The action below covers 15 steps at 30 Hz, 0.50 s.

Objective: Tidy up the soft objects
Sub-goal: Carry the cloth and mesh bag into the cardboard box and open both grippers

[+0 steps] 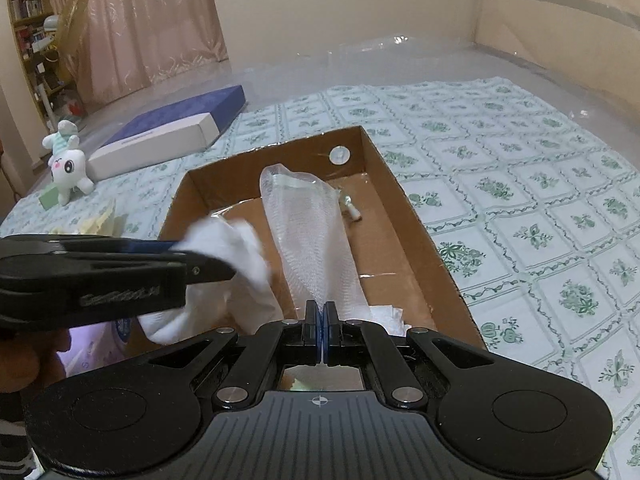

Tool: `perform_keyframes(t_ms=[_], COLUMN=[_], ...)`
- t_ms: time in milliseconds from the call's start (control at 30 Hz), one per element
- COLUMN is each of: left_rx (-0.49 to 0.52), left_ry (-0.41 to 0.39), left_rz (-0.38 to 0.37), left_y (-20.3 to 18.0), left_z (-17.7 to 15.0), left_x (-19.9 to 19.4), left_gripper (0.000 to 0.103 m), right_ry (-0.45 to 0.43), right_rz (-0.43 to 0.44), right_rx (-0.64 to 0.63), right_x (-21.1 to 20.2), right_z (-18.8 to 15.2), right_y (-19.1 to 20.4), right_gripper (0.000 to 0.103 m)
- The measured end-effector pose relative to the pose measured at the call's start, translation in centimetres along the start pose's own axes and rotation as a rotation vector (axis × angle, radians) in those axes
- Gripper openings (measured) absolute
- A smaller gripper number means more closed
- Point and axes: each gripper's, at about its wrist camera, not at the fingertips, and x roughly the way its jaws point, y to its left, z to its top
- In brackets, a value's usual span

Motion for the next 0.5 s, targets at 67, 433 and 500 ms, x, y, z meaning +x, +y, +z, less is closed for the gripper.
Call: perform_keyframes(t_ms=[67, 433, 500], left_rx=[0.007, -0.003, -0.012], left_ry=[-0.005, -0.090, -0.103], left_rz=[-0.001, 0.025, 0.037], left_y=[0.1, 1.0, 1.2], left_z=[0.0, -0.2, -0.7], left_x=[-0.4, -6.7, -8.0], left_gripper=[0.050, 0.059, 0.060], right_ry=[0.002, -0.025, -0.036], right_rz=[0.004, 0.029, 0.016], right_rx=[0.007, 0.020, 0.019], right_x=[0.2, -1.0, -1.7], right_z=[0.0, -0.5, -0.7], right_y=[0.0, 0.4, 0.6], right_gripper=[0.001, 0.004, 0.030])
